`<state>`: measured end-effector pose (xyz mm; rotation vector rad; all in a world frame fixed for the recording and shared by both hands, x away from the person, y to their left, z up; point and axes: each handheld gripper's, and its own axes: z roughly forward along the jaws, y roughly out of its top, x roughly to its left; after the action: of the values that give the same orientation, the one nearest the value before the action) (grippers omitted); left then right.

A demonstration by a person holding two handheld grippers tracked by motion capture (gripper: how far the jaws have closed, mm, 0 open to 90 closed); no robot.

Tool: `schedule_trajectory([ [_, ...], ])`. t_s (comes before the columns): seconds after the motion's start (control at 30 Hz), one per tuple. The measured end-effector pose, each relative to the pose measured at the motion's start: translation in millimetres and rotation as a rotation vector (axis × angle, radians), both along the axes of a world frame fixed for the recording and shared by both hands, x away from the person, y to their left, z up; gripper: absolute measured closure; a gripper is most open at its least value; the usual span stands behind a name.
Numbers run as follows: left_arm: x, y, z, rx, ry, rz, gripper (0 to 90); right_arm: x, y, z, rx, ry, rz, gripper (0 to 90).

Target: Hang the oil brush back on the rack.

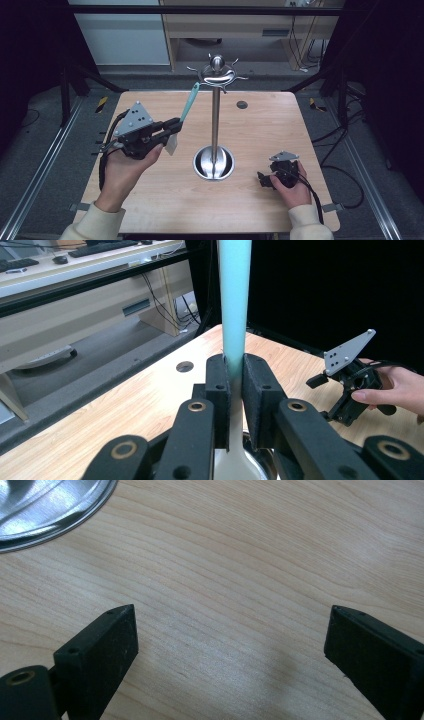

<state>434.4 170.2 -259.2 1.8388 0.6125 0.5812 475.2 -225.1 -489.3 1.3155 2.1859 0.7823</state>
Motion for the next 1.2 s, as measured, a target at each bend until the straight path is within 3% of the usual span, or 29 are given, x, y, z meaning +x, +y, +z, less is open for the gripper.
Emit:
schedule_trajectory([
  [1.2, 12.6, -12.2, -5.5, 0.007, 0.026, 0.001, 82.0, -0.1, 0.0, 0.2, 0.005, 0.003, 0.001, 7.8],
])
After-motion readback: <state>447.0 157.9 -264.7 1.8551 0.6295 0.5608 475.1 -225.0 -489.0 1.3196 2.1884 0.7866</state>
